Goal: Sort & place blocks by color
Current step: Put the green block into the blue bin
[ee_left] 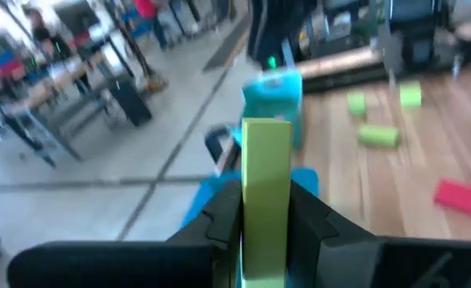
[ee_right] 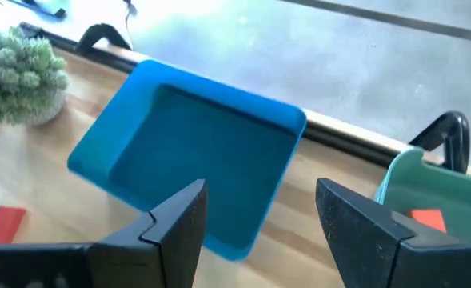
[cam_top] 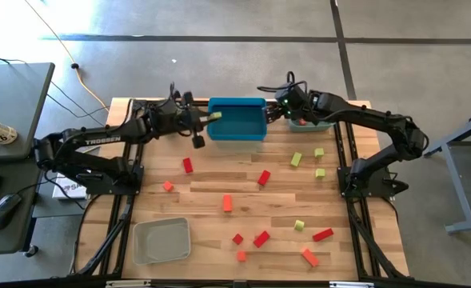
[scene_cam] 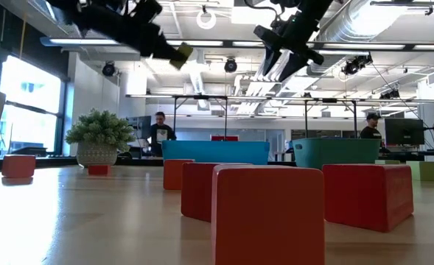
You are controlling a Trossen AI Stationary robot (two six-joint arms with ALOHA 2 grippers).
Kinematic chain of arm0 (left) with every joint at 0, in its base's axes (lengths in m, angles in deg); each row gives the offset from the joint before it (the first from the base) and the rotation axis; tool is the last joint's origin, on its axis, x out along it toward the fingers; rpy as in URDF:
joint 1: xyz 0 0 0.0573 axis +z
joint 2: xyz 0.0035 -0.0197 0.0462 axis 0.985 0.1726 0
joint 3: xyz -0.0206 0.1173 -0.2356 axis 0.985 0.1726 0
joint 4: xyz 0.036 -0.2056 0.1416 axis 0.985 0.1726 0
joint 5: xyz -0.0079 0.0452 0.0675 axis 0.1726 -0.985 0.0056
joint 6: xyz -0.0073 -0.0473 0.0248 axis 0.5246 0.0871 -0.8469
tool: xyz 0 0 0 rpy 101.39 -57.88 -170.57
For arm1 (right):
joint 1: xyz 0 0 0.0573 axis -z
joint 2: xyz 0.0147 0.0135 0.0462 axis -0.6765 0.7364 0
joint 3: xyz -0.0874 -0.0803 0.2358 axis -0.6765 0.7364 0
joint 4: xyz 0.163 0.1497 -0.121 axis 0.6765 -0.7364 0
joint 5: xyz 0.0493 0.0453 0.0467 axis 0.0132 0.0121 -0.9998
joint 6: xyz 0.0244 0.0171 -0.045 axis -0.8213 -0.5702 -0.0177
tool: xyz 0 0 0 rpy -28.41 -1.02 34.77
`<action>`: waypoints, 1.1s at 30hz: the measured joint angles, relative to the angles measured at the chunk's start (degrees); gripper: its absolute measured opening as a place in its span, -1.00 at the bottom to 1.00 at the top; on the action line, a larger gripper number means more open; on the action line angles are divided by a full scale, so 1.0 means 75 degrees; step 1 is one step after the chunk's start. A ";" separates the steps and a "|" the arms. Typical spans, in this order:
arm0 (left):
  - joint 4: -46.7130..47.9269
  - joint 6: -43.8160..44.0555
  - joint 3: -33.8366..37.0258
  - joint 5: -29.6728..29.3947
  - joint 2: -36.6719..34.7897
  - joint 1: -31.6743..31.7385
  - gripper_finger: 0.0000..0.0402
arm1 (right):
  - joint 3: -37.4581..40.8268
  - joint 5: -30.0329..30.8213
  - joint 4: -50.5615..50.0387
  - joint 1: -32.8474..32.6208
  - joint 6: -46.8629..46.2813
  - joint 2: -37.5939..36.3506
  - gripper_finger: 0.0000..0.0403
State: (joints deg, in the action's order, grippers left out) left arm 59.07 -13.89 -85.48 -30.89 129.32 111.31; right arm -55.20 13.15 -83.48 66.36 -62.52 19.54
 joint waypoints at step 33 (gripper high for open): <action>0.0542 0.2050 -0.3117 0.0720 0.5069 0.0883 -0.78 | 0.0000 -0.0572 0.0230 0.0784 0.0997 0.0000 0.10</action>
State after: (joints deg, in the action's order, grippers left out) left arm 63.14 1.48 -108.86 -25.49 167.34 117.93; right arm -55.20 8.86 -81.75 72.24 -55.04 19.54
